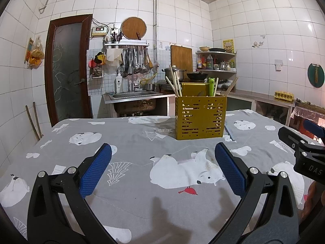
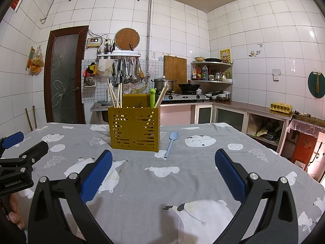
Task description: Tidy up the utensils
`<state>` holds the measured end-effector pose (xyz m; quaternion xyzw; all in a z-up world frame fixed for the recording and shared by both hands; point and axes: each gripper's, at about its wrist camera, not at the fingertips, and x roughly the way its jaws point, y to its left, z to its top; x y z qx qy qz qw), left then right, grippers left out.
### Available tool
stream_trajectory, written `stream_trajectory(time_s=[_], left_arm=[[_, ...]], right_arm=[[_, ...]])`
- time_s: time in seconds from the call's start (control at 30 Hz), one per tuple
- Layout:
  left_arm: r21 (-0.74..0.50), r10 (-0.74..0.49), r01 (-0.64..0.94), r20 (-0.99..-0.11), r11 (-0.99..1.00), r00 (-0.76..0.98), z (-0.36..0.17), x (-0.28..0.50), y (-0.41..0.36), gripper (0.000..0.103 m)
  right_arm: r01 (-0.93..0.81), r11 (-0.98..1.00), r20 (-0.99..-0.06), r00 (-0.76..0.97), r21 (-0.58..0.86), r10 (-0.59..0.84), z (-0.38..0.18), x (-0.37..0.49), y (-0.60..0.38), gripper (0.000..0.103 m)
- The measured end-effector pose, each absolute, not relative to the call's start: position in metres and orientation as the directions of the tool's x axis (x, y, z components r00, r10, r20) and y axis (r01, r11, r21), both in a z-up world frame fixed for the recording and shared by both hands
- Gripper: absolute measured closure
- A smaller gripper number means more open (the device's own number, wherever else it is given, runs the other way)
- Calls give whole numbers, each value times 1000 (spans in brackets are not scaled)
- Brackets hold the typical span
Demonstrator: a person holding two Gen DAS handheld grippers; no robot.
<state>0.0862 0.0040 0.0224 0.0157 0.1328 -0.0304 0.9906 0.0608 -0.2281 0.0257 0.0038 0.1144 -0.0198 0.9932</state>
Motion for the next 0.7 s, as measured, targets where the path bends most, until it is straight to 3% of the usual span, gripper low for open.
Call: stream_trajectory(time_s=[0.7], left_arm=[[24,-61,69,-266,997,962,24,87,3,5]], right_arm=[[40,999,-228,973,3,-39,25,60,-228,4]])
